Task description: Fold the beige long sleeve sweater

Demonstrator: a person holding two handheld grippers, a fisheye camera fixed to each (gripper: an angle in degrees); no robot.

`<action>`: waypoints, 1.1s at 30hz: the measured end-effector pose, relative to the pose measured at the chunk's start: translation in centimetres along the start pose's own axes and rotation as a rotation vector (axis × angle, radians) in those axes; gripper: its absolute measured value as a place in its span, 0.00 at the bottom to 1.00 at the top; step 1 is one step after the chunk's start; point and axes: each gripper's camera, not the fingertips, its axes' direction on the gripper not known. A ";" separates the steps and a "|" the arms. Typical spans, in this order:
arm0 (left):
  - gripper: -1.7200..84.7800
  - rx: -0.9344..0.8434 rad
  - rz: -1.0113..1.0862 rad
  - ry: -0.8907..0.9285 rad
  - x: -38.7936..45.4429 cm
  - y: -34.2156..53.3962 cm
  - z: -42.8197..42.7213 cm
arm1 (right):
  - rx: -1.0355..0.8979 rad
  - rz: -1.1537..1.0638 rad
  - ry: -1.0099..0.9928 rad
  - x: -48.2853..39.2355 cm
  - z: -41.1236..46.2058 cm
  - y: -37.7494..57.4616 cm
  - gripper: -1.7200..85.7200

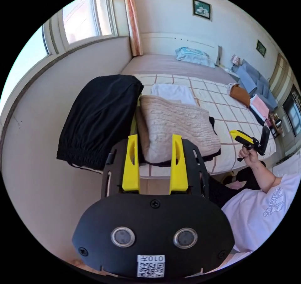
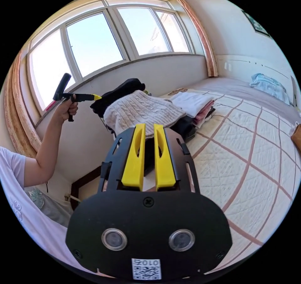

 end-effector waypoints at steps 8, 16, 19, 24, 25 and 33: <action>0.17 -0.229 0.145 -0.141 4.0 -2.8 11.4 | -0.279 -0.155 -0.004 -4.7 9.8 -3.9 0.11; 0.18 -0.184 0.073 -0.034 0.6 0.4 15.0 | -0.345 -0.280 0.099 -4.5 12.2 -2.2 0.10; 0.18 -0.160 0.081 -0.013 -0.1 1.2 15.6 | -0.305 -0.226 0.044 -3.3 11.8 -1.6 0.10; 0.18 -0.082 0.079 -0.093 1.5 1.5 14.7 | -0.162 -0.194 -0.081 -2.0 7.3 -1.3 0.10; 0.17 -0.065 0.095 -0.145 2.7 1.6 13.9 | -0.064 -0.197 -0.086 -1.7 4.6 -0.8 0.11; 0.12 0.343 0.311 0.292 15.1 3.3 9.7 | 0.136 0.042 0.126 7.6 -13.0 9.4 0.16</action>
